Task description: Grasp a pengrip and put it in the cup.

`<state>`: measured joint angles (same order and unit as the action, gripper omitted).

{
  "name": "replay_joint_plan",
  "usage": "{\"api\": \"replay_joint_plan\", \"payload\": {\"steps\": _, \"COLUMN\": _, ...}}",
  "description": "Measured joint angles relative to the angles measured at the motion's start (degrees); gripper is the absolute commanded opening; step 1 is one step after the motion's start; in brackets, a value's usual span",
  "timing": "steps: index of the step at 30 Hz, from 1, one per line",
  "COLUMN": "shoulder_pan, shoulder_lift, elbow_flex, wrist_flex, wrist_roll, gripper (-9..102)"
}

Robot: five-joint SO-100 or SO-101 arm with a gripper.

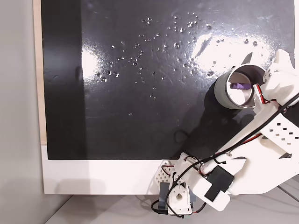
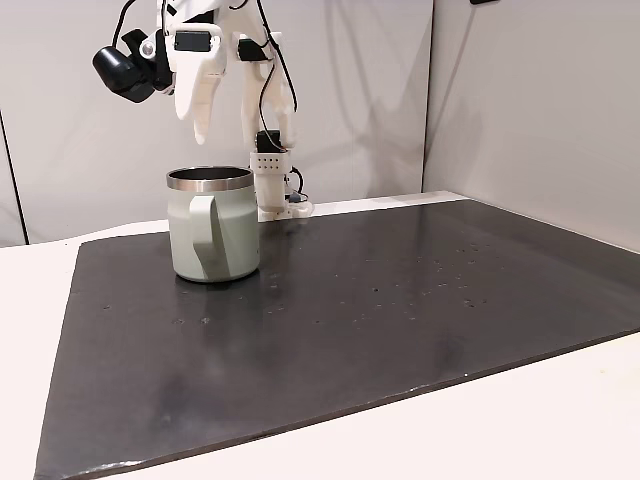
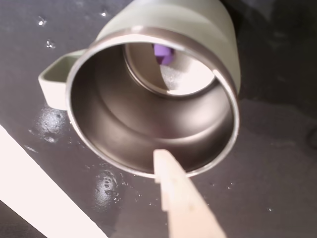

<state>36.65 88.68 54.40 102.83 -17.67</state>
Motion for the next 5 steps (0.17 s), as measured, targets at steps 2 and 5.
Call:
{"api": "replay_joint_plan", "payload": {"steps": 2, "shoulder_pan": -0.09, "shoulder_lift": 0.0, "elbow_flex": 0.0, "wrist_flex": 0.0, "wrist_roll": 0.18, "gripper": 43}}
{"api": "replay_joint_plan", "payload": {"steps": 5, "shoulder_pan": -0.09, "shoulder_lift": 0.0, "elbow_flex": 0.0, "wrist_flex": 0.0, "wrist_roll": 0.18, "gripper": 43}}
